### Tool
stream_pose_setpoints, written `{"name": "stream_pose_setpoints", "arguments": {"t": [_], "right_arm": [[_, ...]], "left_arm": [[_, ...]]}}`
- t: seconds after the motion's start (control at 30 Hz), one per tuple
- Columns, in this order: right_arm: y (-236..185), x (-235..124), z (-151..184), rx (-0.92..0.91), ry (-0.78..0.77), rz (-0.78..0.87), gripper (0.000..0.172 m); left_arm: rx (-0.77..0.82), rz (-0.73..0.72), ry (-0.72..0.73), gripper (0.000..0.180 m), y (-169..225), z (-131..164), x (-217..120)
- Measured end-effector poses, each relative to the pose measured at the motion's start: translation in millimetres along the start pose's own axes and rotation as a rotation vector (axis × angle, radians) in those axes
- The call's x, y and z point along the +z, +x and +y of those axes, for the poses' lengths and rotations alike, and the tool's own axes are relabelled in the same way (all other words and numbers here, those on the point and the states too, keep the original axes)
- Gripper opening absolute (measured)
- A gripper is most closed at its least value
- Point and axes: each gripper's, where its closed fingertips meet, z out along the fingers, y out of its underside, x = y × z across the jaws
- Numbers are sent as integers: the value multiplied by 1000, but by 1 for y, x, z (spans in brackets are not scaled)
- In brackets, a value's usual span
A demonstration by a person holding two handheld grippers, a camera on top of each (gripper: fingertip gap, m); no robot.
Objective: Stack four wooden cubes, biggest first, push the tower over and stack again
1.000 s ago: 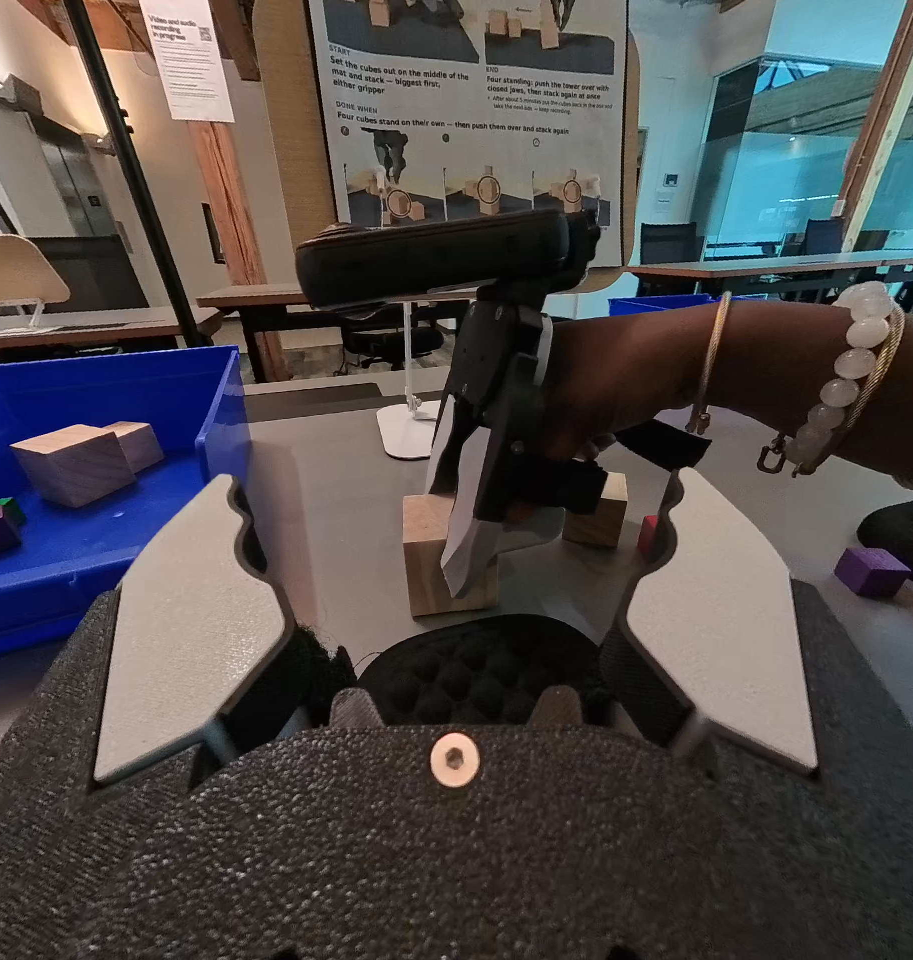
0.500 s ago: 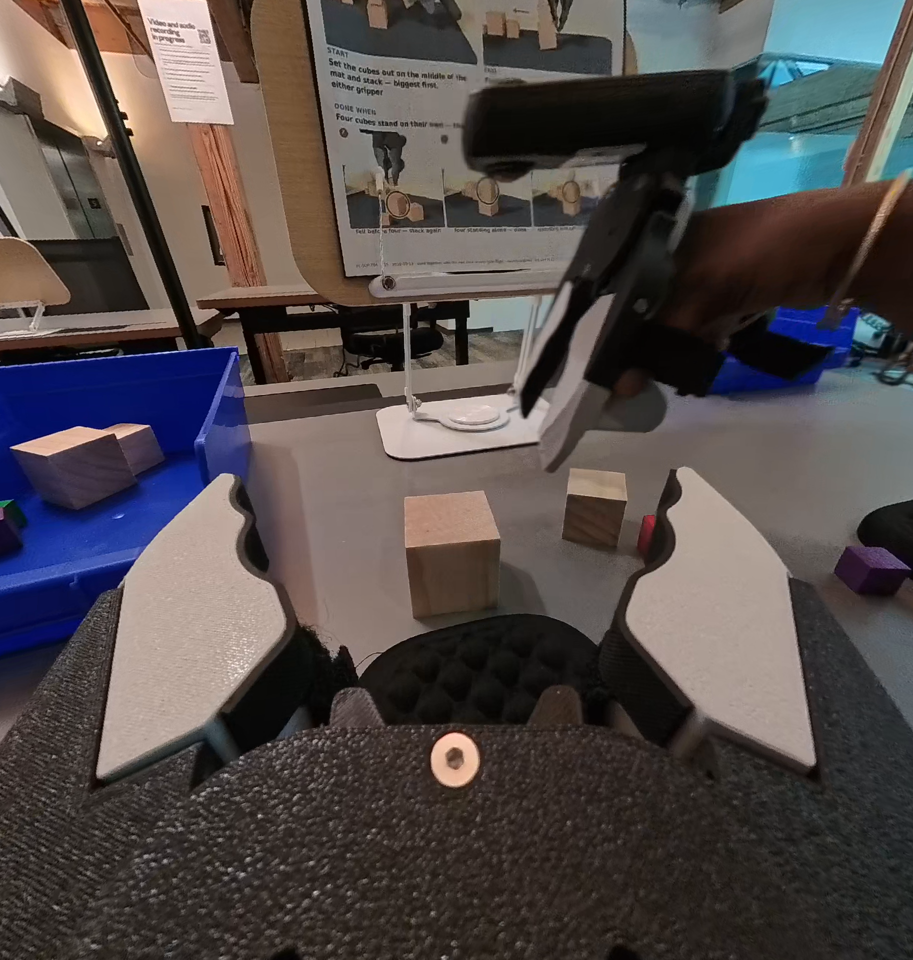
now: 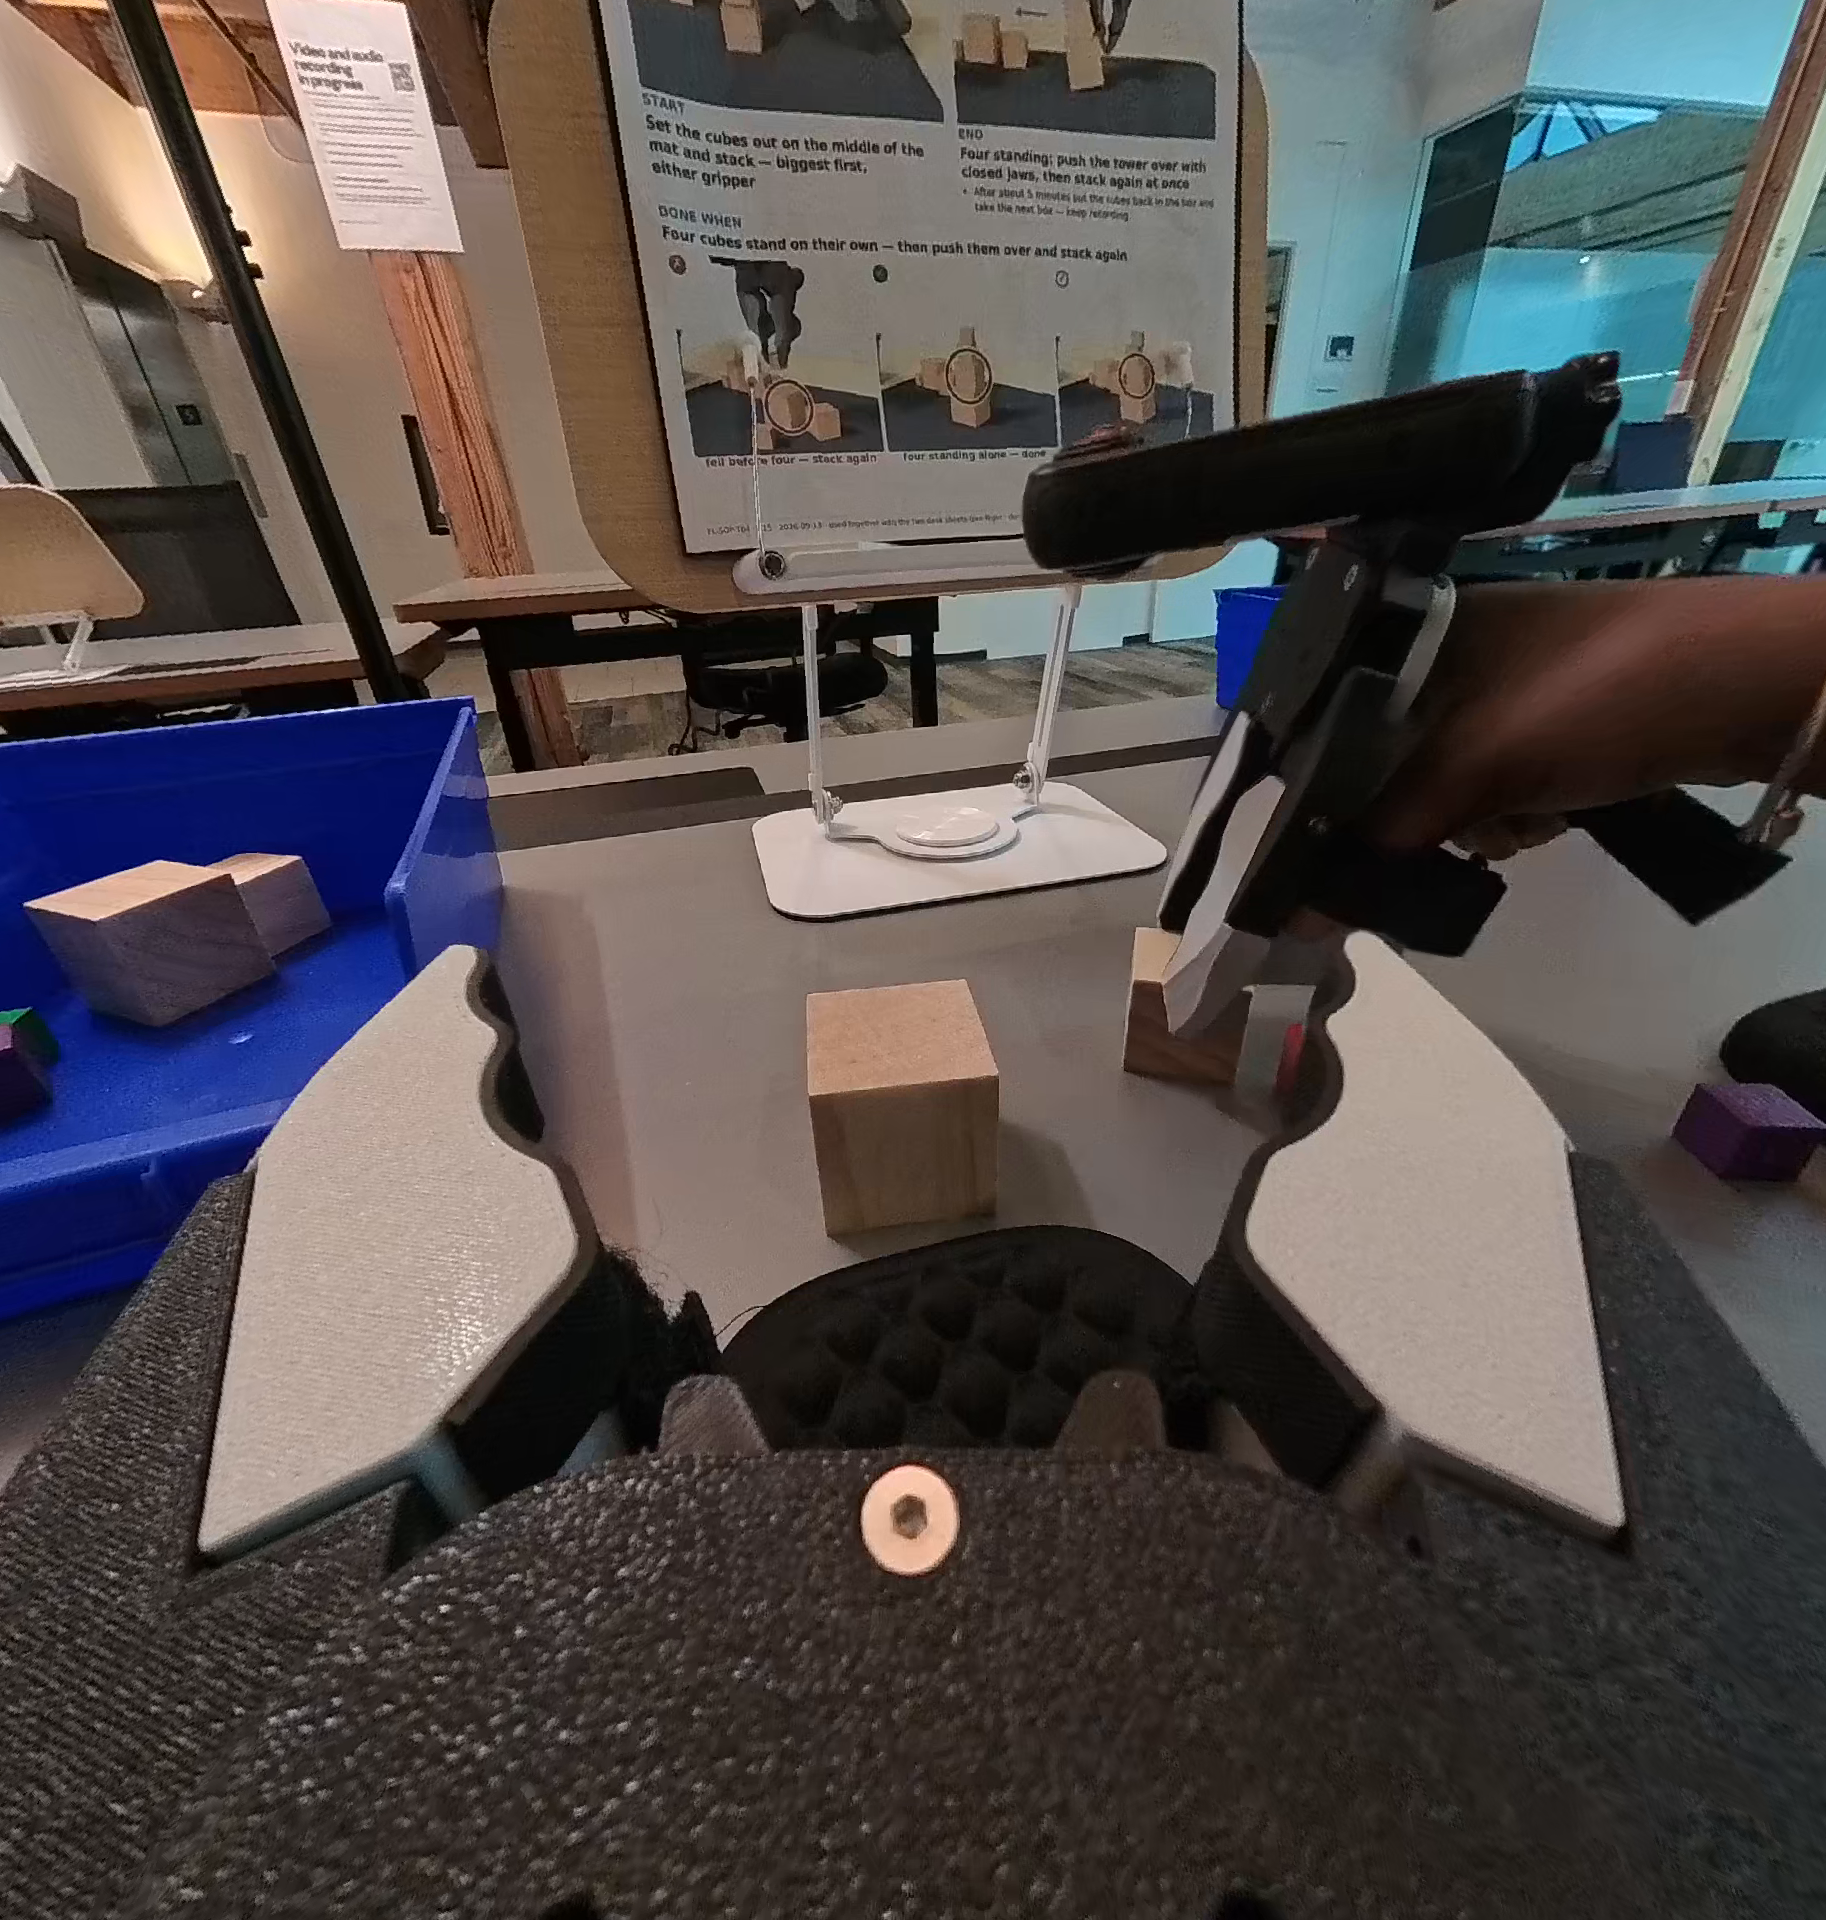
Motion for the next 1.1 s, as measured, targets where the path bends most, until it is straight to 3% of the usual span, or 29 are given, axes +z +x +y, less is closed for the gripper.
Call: {"name": "stream_pose_setpoints", "arguments": {"t": [0.17,0.27,0.37,0.53,1.1], "right_arm": [[-8,-30,-34,-48,87,-17,43],[-29,-57,-67,-114,153,-56,43],[-58,-61,-86,-219,130,-124,43],[-76,-44,-96,-328,67,-173,44],[-71,-28,-100,-323,38,-187,44]], "left_arm": [[-6,0,1,139,-1,0,0],[-6,1,1,139,0,0,0],[-4,1,2,139,0,0,0],[-8,2,8,139,0,-1,-1],[-2,5,6,136,1,-1,-1]]}}
